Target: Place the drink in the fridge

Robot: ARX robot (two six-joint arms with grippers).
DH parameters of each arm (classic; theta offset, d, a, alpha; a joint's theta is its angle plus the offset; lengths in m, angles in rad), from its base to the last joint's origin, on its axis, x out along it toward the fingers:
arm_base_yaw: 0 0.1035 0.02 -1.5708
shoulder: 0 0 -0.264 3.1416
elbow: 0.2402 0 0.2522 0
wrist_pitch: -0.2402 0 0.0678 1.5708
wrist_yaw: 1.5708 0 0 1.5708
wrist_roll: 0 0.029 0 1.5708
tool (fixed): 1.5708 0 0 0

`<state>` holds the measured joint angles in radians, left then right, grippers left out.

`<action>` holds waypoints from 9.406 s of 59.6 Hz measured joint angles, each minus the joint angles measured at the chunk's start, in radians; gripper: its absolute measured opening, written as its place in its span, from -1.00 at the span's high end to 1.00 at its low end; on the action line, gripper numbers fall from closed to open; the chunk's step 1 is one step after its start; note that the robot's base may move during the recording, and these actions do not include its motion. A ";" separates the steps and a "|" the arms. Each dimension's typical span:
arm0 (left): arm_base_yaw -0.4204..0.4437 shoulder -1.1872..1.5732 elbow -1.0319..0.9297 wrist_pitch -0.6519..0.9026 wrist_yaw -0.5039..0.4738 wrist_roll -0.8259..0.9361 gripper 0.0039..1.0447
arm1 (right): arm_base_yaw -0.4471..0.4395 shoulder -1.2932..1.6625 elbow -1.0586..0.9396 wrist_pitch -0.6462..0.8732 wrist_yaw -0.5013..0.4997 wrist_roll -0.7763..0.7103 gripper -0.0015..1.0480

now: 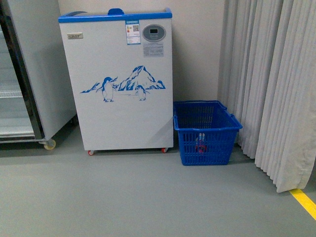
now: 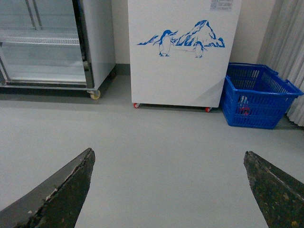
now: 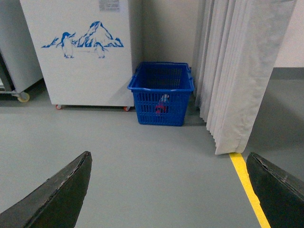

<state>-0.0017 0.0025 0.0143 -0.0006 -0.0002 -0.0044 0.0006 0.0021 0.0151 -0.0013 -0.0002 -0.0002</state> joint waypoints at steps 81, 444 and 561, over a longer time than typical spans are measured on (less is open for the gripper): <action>0.000 0.000 0.000 0.000 0.000 0.000 -0.85 | 0.000 0.000 0.000 0.000 0.000 0.000 -0.86; 0.000 0.000 0.000 0.000 0.000 0.000 -0.85 | 0.026 3.155 1.969 0.215 0.035 0.224 -0.86; 0.000 0.000 0.000 0.000 0.000 0.000 -0.85 | 0.001 1.820 0.815 0.615 0.085 0.029 0.25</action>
<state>-0.0017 0.0025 0.0143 -0.0006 -0.0002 -0.0044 0.0017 1.8217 0.8299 0.6136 0.0853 0.0292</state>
